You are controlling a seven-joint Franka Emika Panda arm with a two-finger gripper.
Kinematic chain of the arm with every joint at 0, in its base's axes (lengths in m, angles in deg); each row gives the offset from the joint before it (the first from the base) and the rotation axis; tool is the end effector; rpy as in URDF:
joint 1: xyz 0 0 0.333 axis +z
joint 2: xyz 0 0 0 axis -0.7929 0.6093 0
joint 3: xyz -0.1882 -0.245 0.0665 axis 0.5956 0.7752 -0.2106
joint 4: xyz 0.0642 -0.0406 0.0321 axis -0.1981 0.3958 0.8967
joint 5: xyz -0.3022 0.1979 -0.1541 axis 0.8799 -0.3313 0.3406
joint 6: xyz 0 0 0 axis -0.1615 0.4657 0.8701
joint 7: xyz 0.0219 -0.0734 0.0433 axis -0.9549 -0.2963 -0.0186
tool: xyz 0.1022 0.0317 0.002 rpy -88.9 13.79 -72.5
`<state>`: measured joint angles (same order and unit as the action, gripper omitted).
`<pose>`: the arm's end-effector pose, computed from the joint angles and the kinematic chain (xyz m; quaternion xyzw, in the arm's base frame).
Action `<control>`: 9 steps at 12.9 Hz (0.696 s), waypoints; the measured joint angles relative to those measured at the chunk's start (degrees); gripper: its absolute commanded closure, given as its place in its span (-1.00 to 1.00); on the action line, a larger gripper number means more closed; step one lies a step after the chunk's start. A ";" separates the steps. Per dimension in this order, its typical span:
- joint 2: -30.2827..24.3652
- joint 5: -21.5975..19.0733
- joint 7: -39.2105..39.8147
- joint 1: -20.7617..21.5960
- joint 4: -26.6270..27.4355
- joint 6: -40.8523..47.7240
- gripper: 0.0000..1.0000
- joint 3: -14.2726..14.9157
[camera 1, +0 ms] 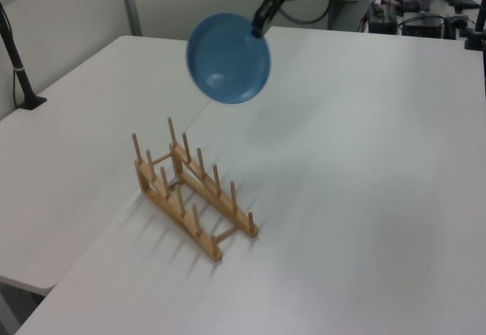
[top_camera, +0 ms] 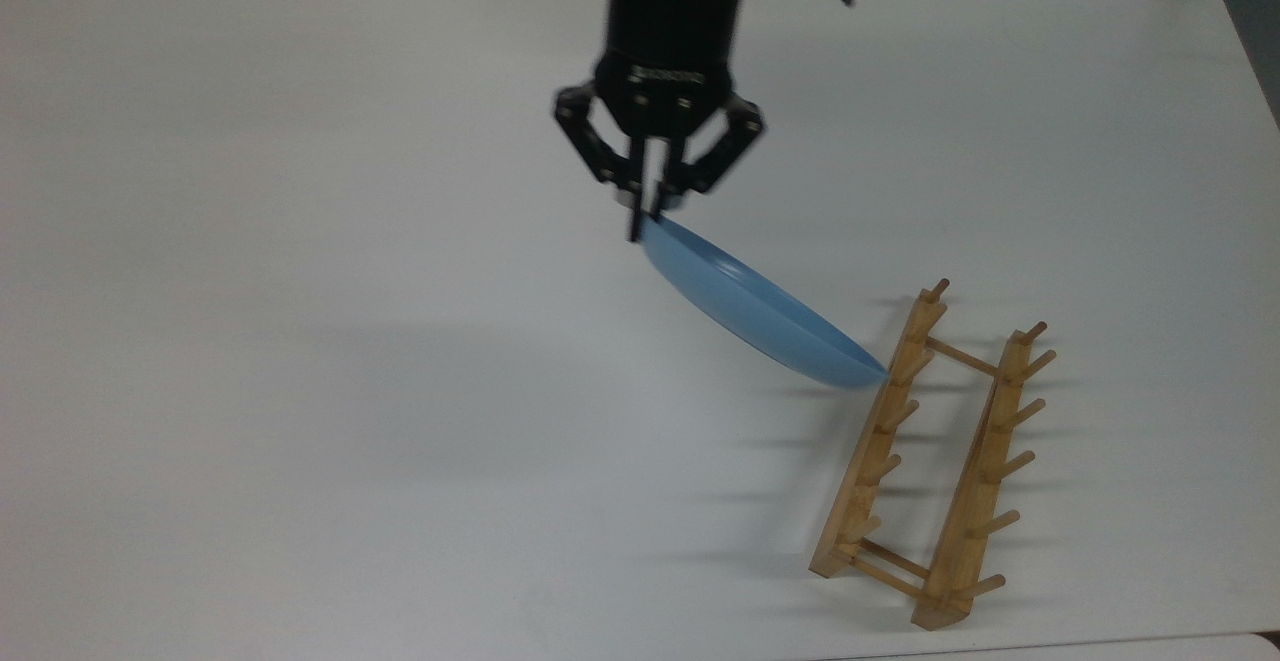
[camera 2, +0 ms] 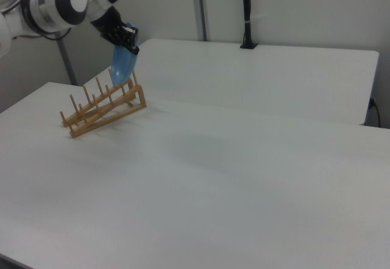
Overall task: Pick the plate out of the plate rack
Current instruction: 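Lift the blue plate up out of the wooden rack, then carry the plate away from the rack and lower it flat onto the table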
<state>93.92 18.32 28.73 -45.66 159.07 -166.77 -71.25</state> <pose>0.6755 0.1203 0.6029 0.9636 0.0118 0.2638 0.0412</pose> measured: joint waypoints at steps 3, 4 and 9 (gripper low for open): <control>-2.58 -6.04 12.54 -5.24 0.28 10.55 1.00 -0.11; -3.38 -8.36 18.89 -8.06 0.54 16.01 1.00 -0.10; -2.85 -13.11 35.70 -16.29 6.17 30.97 1.00 -0.20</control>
<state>91.07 5.21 64.44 -61.95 165.25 -135.80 -71.45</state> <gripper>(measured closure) 0.934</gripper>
